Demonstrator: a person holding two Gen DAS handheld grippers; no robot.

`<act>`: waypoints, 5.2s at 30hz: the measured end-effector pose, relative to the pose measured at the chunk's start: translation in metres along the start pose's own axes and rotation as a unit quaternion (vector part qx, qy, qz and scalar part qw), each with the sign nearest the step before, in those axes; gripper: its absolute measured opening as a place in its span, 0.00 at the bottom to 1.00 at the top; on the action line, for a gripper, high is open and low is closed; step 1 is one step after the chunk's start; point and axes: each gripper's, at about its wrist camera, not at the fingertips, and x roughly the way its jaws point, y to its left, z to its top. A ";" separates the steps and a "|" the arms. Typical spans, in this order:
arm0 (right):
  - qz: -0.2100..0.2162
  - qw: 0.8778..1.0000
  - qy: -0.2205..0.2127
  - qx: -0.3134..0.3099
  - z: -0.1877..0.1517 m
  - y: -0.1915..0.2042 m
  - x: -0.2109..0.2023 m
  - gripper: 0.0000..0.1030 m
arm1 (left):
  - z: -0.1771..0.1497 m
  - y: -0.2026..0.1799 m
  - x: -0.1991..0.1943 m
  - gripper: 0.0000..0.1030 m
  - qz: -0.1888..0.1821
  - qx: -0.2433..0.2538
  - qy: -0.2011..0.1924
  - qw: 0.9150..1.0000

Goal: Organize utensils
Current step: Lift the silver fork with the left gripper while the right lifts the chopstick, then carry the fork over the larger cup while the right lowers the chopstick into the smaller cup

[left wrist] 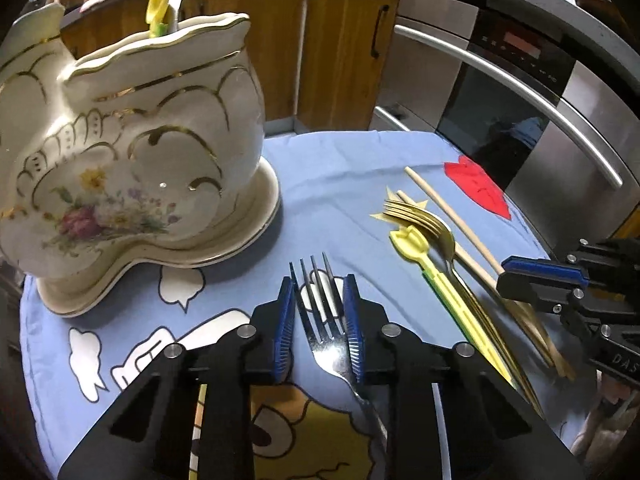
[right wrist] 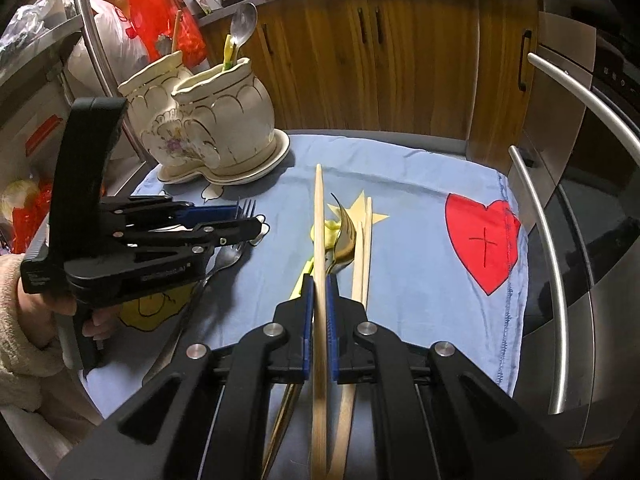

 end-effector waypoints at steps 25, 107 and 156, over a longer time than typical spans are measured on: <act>0.005 0.997 -0.080 0.014 0.018 0.012 -0.035 0.06 | -0.002 0.005 -0.098 0.02 -0.007 0.038 -0.107 0.994; 0.060 0.951 -0.303 0.023 0.192 0.075 0.029 0.06 | 0.118 0.133 -0.236 0.02 0.173 0.045 -0.241 0.954; 0.046 0.978 -0.204 0.014 0.136 0.064 0.058 0.06 | 0.082 0.120 -0.157 0.03 0.130 0.042 -0.177 0.975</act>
